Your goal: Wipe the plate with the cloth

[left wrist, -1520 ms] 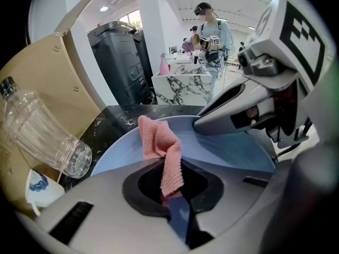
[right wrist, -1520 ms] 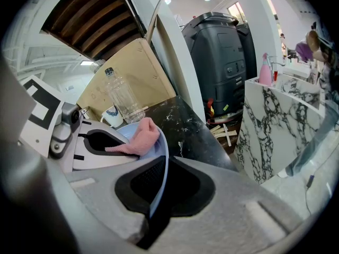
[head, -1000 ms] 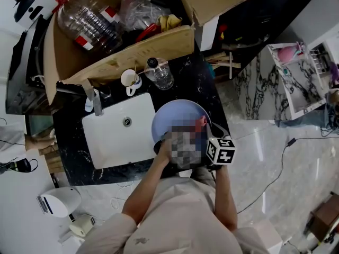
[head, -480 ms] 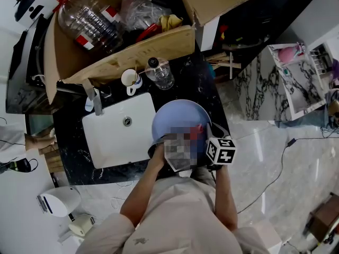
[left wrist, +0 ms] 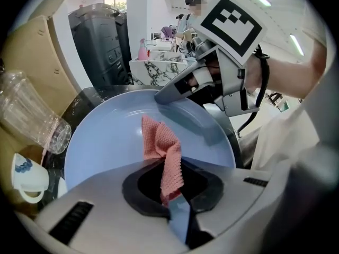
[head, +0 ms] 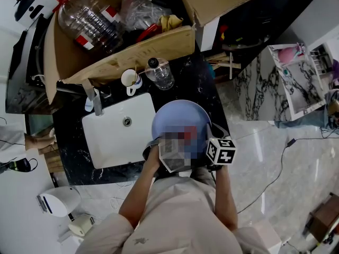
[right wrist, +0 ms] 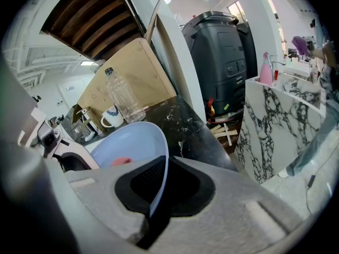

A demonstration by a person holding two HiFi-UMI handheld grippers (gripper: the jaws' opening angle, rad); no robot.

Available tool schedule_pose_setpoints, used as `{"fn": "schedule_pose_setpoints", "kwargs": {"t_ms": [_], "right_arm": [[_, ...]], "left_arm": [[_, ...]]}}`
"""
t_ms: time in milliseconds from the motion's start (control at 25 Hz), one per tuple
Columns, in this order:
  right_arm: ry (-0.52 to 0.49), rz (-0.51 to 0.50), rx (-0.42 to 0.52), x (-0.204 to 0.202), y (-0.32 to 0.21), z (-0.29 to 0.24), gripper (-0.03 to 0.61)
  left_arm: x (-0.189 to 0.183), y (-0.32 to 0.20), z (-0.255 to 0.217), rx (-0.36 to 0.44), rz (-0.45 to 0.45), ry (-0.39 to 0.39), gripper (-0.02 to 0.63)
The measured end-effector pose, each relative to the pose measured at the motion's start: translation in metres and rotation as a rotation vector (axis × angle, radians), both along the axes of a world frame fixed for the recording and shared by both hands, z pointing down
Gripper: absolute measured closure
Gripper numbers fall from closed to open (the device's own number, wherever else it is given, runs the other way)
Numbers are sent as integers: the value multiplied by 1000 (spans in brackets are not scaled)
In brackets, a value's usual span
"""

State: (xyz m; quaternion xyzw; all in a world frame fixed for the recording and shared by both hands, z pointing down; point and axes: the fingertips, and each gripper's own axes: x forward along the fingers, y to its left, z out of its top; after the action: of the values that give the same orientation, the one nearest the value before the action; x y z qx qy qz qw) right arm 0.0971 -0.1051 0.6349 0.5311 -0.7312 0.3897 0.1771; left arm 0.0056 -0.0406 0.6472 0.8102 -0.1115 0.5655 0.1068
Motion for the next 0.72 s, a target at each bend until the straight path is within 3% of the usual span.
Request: {"fn": "schedule_pose_setpoints", "kwargs": {"t_ms": [440, 720], "right_arm": [[1, 2, 3, 0, 0, -1, 557], [33, -47, 25, -2, 1, -1, 557]], "left_arm": [[-17, -20, 0, 59, -88, -25, 581], [-20, -43, -1, 154, -147, -23, 581]]}}
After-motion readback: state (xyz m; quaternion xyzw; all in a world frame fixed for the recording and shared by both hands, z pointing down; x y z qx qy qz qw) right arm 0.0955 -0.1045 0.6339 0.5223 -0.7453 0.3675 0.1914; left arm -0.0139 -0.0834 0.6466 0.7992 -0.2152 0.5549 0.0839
